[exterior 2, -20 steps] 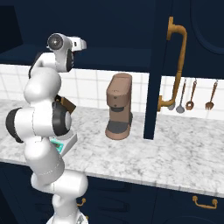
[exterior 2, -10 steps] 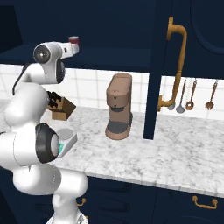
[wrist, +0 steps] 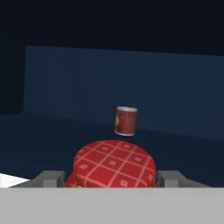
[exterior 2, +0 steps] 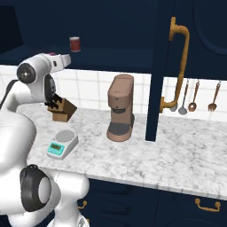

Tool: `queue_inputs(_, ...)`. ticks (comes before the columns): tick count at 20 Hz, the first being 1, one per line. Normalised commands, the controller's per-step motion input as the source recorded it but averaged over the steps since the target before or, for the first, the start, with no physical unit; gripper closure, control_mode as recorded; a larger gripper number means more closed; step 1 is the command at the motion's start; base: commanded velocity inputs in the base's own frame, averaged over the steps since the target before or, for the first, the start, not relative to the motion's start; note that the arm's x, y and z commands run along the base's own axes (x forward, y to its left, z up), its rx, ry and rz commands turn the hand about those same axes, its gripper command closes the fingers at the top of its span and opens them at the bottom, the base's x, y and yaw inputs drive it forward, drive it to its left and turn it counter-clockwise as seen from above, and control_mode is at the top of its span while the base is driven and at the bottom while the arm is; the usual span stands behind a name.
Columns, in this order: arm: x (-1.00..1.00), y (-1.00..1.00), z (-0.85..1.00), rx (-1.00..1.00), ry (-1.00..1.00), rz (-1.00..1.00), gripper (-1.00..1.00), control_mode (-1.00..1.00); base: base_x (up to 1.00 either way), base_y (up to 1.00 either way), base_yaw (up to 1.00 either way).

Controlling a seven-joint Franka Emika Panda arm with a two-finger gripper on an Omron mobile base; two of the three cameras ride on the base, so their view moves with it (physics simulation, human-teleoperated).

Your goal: Pick the jam and place it on the digital scale for weighing, and close the cabinet.

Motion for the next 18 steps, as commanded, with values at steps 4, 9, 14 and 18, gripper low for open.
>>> queue_inputs(4,-1.0,0.0,0.21,0.0,0.15,0.0,1.0,-1.0,0.0,0.0,0.0)
queue_inputs(9,-1.0,0.0,-0.03,0.0,0.02,0.0,1.0,-1.0,0.0,0.0,0.0)
queue_inputs(14,-0.69,-0.13,-0.35,0.0,0.07,0.13,1.0,-1.0,0.0,0.0,0.0)
queue_inputs(18,-0.09,-0.19,-0.51,0.0,0.27,0.35,1.0,-1.0,0.0,0.0,0.0)
